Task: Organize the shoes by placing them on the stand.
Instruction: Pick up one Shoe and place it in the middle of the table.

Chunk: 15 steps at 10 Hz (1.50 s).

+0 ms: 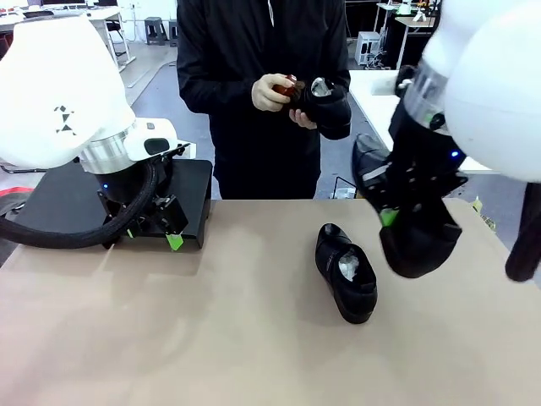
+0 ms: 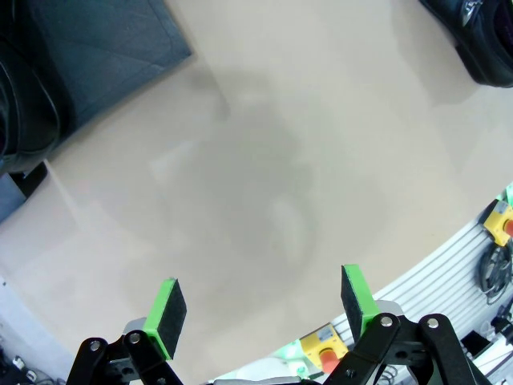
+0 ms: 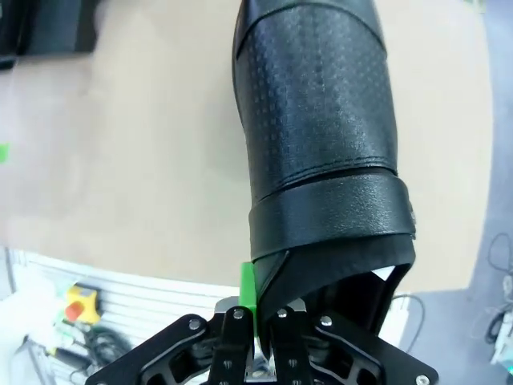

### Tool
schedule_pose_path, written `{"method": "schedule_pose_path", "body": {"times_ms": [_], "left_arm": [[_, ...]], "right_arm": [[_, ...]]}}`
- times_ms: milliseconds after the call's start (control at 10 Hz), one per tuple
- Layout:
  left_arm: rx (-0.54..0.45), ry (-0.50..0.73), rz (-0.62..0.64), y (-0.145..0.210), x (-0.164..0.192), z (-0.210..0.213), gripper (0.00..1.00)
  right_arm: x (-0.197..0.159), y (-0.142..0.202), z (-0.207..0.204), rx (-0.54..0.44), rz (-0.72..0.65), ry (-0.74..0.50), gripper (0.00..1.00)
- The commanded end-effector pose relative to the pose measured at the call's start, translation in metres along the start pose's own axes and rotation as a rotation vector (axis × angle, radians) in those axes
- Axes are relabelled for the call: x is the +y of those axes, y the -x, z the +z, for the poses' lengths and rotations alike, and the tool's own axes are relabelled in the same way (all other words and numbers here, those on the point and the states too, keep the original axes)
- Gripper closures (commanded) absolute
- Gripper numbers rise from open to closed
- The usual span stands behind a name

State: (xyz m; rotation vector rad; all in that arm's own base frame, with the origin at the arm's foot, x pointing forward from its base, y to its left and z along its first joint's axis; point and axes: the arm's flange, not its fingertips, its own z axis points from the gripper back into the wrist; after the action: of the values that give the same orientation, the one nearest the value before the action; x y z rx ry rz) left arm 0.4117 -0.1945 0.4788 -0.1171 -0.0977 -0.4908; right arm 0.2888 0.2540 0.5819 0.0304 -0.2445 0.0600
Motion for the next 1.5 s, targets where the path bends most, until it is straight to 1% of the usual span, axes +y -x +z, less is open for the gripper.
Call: {"method": "schedule_pose_path", "body": {"times_ms": [0,100,400,500,600,700,800,1000,1100,1200,1300,1400], "left_arm": [[-0.016,0.006,0.007,0.002,0.000,0.000,0.00],[-0.016,0.006,0.007,0.002,0.000,0.000,0.00],[-0.016,0.006,0.007,0.002,0.000,0.000,0.00],[-0.016,0.006,0.007,0.002,0.000,0.000,0.00],[-0.016,0.006,0.007,0.002,0.000,0.000,0.00],[-0.016,0.006,0.007,0.002,0.000,0.000,0.00],[-0.016,0.006,0.007,0.002,0.000,0.000,0.00],[-0.016,0.006,0.007,0.002,0.000,0.000,0.00],[-0.016,0.006,0.007,0.002,0.000,0.000,0.00],[-0.016,0.006,0.007,0.002,0.000,0.000,0.00],[-0.016,0.006,0.007,0.002,0.000,0.000,0.00],[-0.016,0.006,0.007,0.002,0.000,0.000,0.00]], "right_arm": [[0.023,0.012,0.006,0.004,-0.042,-0.021,1.00],[0.000,0.000,0.000,0.000,0.000,0.000,1.00],[0.000,0.000,0.000,0.000,0.000,0.000,1.00],[0.009,0.006,-0.002,0.016,-0.012,-0.003,1.00],[0.027,0.015,-0.004,0.003,-0.046,-0.008,1.00],[0.052,0.028,-0.003,-0.029,-0.081,-0.015,1.00],[0.074,0.038,-0.006,-0.044,-0.095,0.010,1.00],[0.114,0.050,-0.025,-0.032,-0.058,0.018,1.00],[0.123,0.050,-0.032,-0.016,-0.052,0.029,1.00],[0.137,0.051,-0.046,-0.002,-0.022,0.051,1.00],[0.152,0.051,-0.070,0.029,-0.020,0.048,1.00],[0.167,0.051,-0.102,0.046,-0.025,0.037,1.00]]}}
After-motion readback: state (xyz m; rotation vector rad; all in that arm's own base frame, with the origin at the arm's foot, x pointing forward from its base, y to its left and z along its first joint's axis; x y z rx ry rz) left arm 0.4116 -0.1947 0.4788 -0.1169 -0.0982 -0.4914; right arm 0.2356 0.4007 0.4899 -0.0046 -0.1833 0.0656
